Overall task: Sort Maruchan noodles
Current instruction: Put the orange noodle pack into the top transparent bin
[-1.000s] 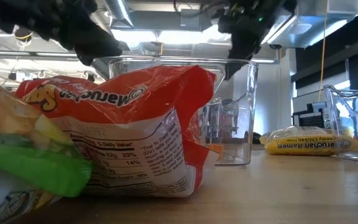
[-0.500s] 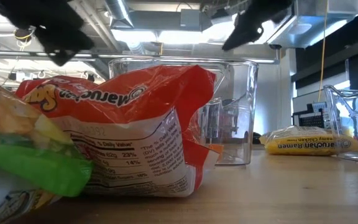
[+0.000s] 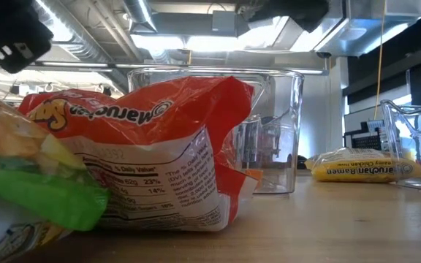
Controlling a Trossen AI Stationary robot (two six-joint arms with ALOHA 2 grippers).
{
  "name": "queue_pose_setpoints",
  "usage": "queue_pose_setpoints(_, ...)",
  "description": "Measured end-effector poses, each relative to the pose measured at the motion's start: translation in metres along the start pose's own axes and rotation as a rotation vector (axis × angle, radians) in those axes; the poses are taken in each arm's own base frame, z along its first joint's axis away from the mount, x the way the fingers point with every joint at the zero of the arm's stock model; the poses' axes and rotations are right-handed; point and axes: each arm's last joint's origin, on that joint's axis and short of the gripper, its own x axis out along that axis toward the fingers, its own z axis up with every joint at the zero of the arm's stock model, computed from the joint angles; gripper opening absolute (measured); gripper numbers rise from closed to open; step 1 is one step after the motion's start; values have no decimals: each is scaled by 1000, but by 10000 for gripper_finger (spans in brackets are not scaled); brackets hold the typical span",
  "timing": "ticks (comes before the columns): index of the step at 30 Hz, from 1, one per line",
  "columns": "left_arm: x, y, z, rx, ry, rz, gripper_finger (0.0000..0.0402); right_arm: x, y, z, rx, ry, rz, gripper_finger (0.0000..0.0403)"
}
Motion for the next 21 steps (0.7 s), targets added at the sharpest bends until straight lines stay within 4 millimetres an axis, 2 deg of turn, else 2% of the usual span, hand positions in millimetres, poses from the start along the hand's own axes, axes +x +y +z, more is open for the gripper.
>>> queue_pose_setpoints(6, -2, -7, -2, -19, -41, -26, 134, 23, 21, -16, 46, 7, 58, 253)
queue_pose_setpoints(13, 13, -14, -17, -15, -45, -47, 134, 38, 30, -35, 186, 90, 74, 253)
queue_pose_setpoints(21, 32, -11, -35, -2, -21, -12, 134, 47, 25, -44, 338, 75, -75, 258)
